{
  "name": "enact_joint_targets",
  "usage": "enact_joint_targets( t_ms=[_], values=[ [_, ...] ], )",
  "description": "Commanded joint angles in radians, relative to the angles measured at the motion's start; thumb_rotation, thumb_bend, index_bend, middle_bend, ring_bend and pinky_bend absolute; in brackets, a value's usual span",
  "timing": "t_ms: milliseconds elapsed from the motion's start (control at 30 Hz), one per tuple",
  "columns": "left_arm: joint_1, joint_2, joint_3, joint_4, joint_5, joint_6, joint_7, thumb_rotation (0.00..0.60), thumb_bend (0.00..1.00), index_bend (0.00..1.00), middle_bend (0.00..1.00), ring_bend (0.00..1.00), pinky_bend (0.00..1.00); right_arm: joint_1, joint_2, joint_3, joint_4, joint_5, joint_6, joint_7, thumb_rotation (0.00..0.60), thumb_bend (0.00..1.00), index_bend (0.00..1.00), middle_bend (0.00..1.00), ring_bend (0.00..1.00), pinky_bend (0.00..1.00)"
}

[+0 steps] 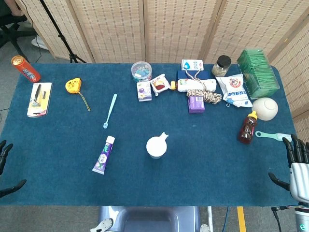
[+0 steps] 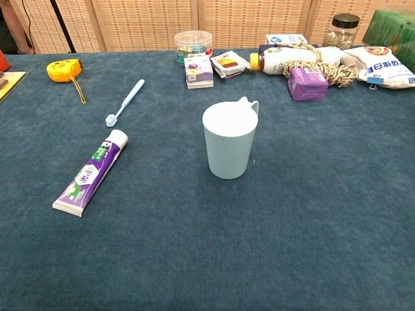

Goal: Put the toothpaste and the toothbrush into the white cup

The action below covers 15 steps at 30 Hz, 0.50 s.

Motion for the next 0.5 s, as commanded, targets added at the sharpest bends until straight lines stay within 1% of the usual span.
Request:
enact_joint_targets(
  t_ms=[33,133,167,333,433,500],
  values=[
    [0.004,-0.005,0.003,0.007,0.011,0.008,0.0,0.6,0.0,0.0,0.0,0.0,0.0,0.0,0.007,0.001,0.0,0.002,-0.002,0.014,0.6,0.0,0.0,0.0,0.0,0.0],
    [0.003,-0.009,0.007,0.017,0.029,0.011,-0.005,0.6,0.0,0.0,0.0,0.0,0.0,-0.001,0.009,-0.001,-0.003,0.001,-0.004,0.021,0.6,0.0,0.0,0.0,0.0,0.0],
    [-0.006,-0.013,0.009,0.035,0.069,0.022,-0.024,0.6,0.0,0.0,0.0,0.0,0.0,-0.002,0.011,-0.002,-0.006,0.002,-0.007,0.028,0.6,0.0,0.0,0.0,0.0,0.0],
    [-0.034,-0.038,0.013,0.116,0.163,0.049,-0.091,0.6,0.0,0.0,0.0,0.0,0.0,-0.003,0.021,0.002,-0.014,0.007,-0.007,0.048,0.6,0.0,0.0,0.0,0.0,0.0],
    [-0.06,-0.037,0.015,0.136,0.182,0.015,-0.085,0.6,0.0,0.0,0.0,0.0,0.0,-0.004,0.023,0.008,-0.017,0.016,-0.005,0.063,0.6,0.0,0.0,0.0,0.0,0.0],
    [-0.093,-0.025,0.008,0.133,0.198,-0.024,-0.05,0.6,0.0,0.0,0.0,0.0,0.0,-0.003,0.023,0.015,-0.017,0.029,-0.006,0.077,0.6,0.0,0.0,0.0,0.0,0.0]
  ],
)
